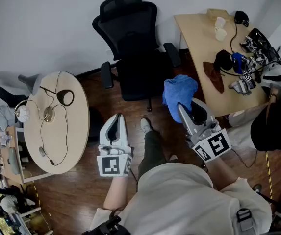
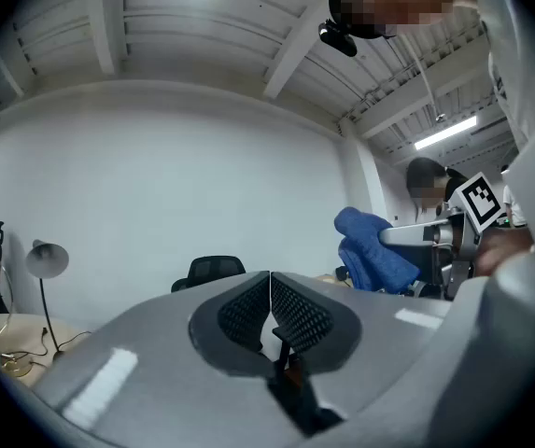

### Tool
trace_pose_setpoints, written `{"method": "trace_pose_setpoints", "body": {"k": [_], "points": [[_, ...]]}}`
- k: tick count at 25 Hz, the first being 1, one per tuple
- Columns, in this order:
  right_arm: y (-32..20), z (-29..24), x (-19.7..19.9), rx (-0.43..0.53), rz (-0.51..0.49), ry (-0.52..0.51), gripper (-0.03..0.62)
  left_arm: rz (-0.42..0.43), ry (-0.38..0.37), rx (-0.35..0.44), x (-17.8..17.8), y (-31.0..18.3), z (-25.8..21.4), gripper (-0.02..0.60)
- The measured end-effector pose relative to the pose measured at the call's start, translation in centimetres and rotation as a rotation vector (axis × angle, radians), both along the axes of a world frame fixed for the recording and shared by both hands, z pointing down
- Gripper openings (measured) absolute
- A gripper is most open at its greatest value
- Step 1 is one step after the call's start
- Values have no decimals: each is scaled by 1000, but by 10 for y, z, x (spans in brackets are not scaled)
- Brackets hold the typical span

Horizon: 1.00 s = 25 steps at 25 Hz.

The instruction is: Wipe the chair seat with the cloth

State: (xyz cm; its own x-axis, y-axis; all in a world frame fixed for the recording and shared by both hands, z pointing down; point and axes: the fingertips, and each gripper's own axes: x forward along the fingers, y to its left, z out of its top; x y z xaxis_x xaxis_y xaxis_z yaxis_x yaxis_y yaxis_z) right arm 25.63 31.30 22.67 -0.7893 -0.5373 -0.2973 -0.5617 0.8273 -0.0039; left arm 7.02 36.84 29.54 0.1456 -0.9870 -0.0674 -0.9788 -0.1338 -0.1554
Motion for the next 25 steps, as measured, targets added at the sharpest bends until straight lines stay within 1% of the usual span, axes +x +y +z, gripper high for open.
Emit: {"method": "trace_pose_setpoints", "body": {"k": [3,5,6,8,10,12,15,18,20,21,23,24,25], "points": [[-64,0,-43,-16,2,6,97,0,52,78,-40,-63,-17,3],[-112,-5,-80,-34,6,18,97,-3,97,150,-75,-110,-38,3],[-138,-10,-102,-43,7,27,97,-5,109,160,-95,-134,-46,3],[-188,-23,-143,-54,7,48,97,-6,116,144,-134,-181,-55,3],[-231,-32,-176,-56,7,59,97,-1,118,123,-165,-224,-59,3],[-270,-34,-200,-62,10,60,97,6,116,113,-189,-262,-62,3],[-335,-16,-225,-102,16,75,97,6,109,95,-215,-324,-55,3],[-406,21,-241,-182,18,101,97,-10,124,28,-231,-388,-24,3],[-459,61,-254,-248,13,123,97,-28,126,-21,-241,-433,8,3],[-485,88,-260,-284,9,137,97,-30,105,-31,-243,-455,25,3],[-530,155,-273,-352,4,174,97,-3,11,-13,-240,-487,55,15],[-548,195,-282,-380,4,200,97,16,-20,-6,-238,-497,72,17],[-563,242,-294,-409,5,234,97,29,-22,-13,-237,-503,94,17]]}}
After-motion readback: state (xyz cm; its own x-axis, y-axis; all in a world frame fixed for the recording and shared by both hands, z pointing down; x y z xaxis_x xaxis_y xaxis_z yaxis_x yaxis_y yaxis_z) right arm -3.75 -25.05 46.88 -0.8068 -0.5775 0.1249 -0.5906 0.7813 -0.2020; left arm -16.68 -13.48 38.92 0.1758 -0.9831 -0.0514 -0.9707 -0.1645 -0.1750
